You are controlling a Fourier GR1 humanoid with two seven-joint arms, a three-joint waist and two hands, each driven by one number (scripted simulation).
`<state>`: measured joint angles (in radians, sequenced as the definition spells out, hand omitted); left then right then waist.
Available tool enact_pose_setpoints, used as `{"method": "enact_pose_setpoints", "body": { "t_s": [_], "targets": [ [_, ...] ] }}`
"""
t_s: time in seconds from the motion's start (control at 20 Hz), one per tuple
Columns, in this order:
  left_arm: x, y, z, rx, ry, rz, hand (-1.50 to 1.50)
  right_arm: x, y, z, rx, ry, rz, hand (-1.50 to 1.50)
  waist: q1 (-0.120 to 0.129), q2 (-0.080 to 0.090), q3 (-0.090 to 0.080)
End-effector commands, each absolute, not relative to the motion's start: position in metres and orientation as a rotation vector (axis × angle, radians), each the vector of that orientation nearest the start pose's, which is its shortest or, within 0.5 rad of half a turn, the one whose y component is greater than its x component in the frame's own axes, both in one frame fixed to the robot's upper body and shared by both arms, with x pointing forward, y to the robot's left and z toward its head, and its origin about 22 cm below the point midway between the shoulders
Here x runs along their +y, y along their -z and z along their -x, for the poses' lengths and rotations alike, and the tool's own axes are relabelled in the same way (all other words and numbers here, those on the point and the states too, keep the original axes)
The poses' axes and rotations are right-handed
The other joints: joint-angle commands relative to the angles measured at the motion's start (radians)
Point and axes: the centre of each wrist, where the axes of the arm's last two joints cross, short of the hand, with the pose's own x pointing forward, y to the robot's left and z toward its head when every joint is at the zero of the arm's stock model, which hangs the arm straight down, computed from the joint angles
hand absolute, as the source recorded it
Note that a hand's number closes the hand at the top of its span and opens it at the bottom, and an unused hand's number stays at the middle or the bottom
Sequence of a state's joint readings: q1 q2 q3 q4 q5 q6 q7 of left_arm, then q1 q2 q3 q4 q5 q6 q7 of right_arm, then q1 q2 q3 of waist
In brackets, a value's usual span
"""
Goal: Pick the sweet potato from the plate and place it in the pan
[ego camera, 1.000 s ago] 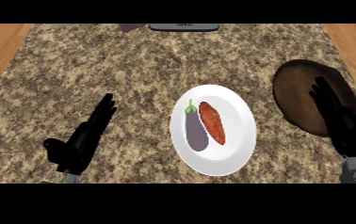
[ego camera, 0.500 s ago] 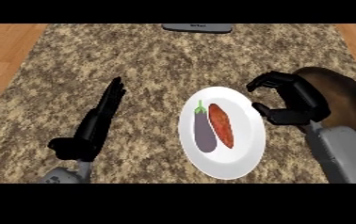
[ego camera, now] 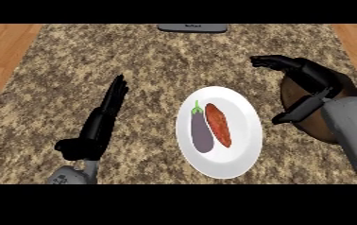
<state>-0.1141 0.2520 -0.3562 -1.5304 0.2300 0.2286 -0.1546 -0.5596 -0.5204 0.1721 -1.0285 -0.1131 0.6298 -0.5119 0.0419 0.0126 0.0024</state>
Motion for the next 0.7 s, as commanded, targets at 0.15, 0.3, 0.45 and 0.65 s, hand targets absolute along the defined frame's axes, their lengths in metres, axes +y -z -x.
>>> {"method": "enact_pose_setpoints", "body": {
  "t_s": [0.15,0.3,0.45,0.65],
  "targets": [
    [0.198,-0.009,-0.241,-1.695,0.160,0.113,0.00,-0.279,-0.106,-0.394,-1.694,-1.252,-0.451,-1.50,-0.008,-0.008,-0.001],
    [0.201,-0.020,-0.252,-1.707,0.156,0.094,0.00,-0.235,-0.099,-0.395,-1.620,-1.395,-0.420,-1.50,-0.017,-0.009,-0.002],
    [0.177,0.001,-0.248,-1.712,0.144,0.076,0.00,-0.219,-0.098,-0.400,-1.534,-1.558,-0.346,-1.50,-0.015,-0.004,-0.002],
    [0.194,0.001,-0.254,-1.670,0.129,0.055,0.00,-0.192,-0.102,-0.390,-1.444,-1.813,-0.276,-1.50,-0.033,-0.010,-0.003]
  ]
}}
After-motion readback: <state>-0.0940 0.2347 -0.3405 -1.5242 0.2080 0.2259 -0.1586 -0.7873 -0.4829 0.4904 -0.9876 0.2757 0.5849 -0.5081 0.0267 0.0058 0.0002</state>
